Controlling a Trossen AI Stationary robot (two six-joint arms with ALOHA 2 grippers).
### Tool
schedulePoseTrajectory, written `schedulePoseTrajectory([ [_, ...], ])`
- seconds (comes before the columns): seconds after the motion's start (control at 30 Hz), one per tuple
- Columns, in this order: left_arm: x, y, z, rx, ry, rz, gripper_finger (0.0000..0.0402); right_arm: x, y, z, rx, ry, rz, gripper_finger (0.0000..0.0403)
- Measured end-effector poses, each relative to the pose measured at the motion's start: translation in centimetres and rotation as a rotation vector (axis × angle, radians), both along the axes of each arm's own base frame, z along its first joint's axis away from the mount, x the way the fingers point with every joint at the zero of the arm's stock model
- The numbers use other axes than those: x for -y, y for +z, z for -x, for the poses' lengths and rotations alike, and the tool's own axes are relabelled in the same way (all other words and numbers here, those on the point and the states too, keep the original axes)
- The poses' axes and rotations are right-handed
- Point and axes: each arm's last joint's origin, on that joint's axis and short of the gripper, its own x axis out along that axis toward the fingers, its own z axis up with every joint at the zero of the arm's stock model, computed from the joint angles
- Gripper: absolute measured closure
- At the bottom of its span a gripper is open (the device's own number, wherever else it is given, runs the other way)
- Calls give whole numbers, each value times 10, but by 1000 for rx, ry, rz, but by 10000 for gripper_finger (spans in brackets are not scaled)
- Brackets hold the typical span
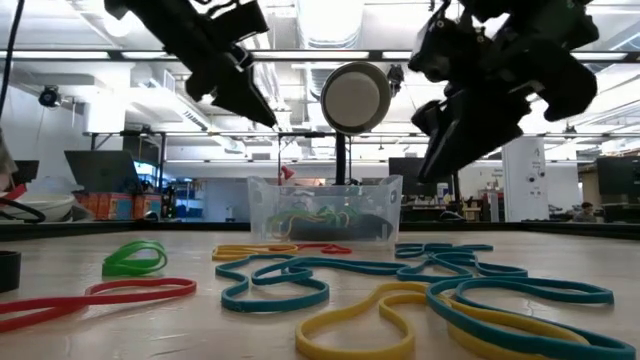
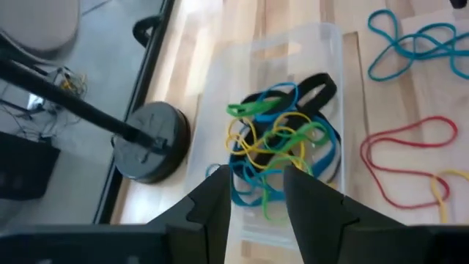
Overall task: Pick and place rubber bands into bin
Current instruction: Put the blue rubber band into the transparent bin
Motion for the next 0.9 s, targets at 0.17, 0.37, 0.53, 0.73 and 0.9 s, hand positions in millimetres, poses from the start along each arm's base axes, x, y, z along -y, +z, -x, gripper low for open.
schedulePoseTrajectory([
  [0.17,2,-7,9,-2,8,22,290,3,-9,6,-84,-79,26,330],
  [0.37,2,-16,13,-9,35,53,290,12,-9,6,-72,-191,96,330],
  [0.53,3,-24,16,-25,46,68,290,23,-10,4,-80,-277,32,330],
  [0.73,3,-25,17,-27,46,68,290,27,-16,2,-100,-310,-7,330],
  [0.9,3,-25,17,-29,45,67,290,25,-34,-1,-164,-286,-28,330],
])
